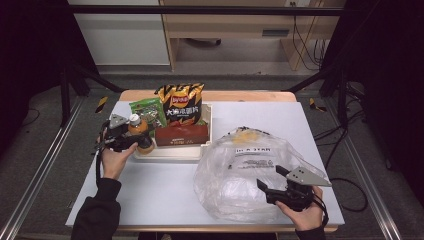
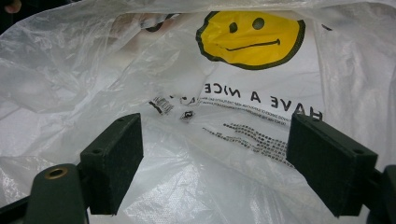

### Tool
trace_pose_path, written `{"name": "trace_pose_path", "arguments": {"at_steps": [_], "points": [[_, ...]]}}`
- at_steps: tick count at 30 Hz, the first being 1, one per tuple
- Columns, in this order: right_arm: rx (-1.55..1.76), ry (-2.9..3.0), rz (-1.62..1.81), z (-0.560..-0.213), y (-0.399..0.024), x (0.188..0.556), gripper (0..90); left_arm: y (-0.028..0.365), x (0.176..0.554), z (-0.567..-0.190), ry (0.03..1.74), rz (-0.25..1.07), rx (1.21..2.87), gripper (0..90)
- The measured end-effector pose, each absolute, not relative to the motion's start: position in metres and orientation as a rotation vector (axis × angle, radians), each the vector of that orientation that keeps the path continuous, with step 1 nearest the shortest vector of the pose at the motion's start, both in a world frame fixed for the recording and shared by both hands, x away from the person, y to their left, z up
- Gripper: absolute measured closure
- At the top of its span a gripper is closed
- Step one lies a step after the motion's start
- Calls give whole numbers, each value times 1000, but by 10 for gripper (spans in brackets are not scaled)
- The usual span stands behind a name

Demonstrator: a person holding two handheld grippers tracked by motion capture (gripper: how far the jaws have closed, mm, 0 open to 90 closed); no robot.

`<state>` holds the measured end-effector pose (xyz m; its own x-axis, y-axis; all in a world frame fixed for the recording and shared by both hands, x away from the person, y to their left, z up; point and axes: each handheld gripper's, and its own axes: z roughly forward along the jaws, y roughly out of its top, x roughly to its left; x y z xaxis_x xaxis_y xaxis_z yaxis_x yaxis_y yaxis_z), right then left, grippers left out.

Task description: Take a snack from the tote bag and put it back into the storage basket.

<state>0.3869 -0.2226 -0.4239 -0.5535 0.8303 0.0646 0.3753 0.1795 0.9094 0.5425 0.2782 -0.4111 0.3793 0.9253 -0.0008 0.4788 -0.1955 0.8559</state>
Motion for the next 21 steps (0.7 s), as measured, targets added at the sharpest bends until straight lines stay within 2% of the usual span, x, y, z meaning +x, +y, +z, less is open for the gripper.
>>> {"name": "trace_pose_path", "arguments": {"at_steps": [10, 21], "points": [[1135, 2010, 1346, -423, -223, 387, 191, 285, 524, -403, 1219, 695, 1785, 203], [1137, 2007, 1344, -423, -224, 387, 190, 291, 483, -401, 1180, 687, 1754, 201]]}}
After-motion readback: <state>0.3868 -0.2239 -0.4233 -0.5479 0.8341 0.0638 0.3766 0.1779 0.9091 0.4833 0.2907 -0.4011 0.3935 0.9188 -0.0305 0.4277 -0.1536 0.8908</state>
